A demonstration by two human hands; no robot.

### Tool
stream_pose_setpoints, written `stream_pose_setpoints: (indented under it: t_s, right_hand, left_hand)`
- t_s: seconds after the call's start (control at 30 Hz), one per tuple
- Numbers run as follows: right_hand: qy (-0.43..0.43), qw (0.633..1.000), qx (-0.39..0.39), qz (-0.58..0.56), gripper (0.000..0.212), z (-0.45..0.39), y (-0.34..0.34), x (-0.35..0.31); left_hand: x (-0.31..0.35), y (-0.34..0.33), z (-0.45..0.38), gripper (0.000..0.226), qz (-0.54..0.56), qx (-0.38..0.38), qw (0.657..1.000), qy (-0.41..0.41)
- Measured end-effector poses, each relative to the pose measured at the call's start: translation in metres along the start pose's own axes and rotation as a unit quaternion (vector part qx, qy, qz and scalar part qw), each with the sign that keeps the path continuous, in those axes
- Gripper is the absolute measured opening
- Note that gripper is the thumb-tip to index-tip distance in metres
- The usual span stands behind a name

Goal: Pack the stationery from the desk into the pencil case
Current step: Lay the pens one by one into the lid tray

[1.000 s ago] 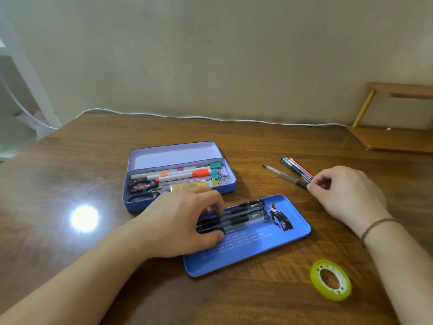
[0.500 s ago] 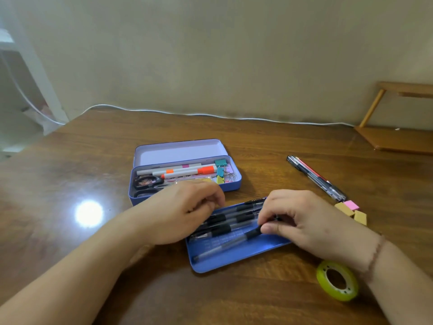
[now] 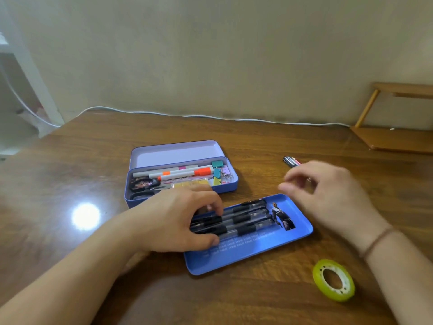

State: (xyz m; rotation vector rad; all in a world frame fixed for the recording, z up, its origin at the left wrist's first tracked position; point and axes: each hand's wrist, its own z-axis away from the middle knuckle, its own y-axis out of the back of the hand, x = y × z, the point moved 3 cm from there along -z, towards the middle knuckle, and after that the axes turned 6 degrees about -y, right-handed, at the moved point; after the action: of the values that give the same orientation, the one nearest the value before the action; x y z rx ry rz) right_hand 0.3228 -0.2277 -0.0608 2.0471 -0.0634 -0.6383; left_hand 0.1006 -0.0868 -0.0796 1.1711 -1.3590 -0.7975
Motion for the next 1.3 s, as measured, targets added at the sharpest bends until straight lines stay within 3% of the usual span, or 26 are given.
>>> stream_pose_setpoints:
  t_s: [0.07, 0.17, 0.5, 0.63, 0.73, 0.8, 0.9, 1.03, 1.3]
  right_hand:
    - [-0.117, 0.989, 0.040, 0.077, 0.012, -0.009, 0.010, 0.029]
    - [-0.243, 0.960, -0.029, 0.139, 0.017, -0.012, 0.005, 0.051]
    - [-0.278, 0.941, -0.027, 0.190, 0.019, -0.013, -0.001, 0.046]
    - [-0.229, 0.953, 0.002, 0.196, 0.013, -0.014, 0.001, 0.040]
    - [-0.102, 0.993, 0.026, 0.048, 0.005, -0.010, 0.010, 0.028]
    - [0.015, 0.997, -0.035, -0.061, 0.011, -0.005, 0.014, 0.011]
    - [0.115, 0.976, -0.151, -0.104, 0.007, 0.006, 0.007, -0.012]
    - [0.153, 0.962, -0.214, -0.080, 0.008, 0.016, -0.008, -0.025]
    - [0.180, 0.958, -0.223, -0.031, 0.013, 0.023, -0.021, -0.036]
  left_hand:
    - [0.000, -0.001, 0.001, 0.040, 0.000, -0.002, 1.000, -0.001]
    - [-0.001, -0.001, 0.001, 0.041, -0.003, -0.001, 1.000, -0.003]
    - [0.001, 0.002, 0.002, 0.030, 0.032, 0.008, 0.999, -0.028]
    - [0.005, 0.005, 0.002, 0.023, 0.052, 0.024, 0.997, -0.054]
    - [0.006, 0.005, 0.002, 0.020, 0.059, 0.016, 0.996, -0.066]
    - [0.005, 0.005, 0.002, 0.017, 0.057, 0.013, 0.996, -0.062]
    - [0.003, 0.009, 0.001, 0.017, 0.095, 0.050, 0.993, -0.046]
    - [-0.005, 0.016, 0.002, 0.037, 0.116, 0.100, 0.988, 0.001]
    - [0.001, 0.009, 0.003, 0.020, 0.121, 0.038, 0.991, -0.040]
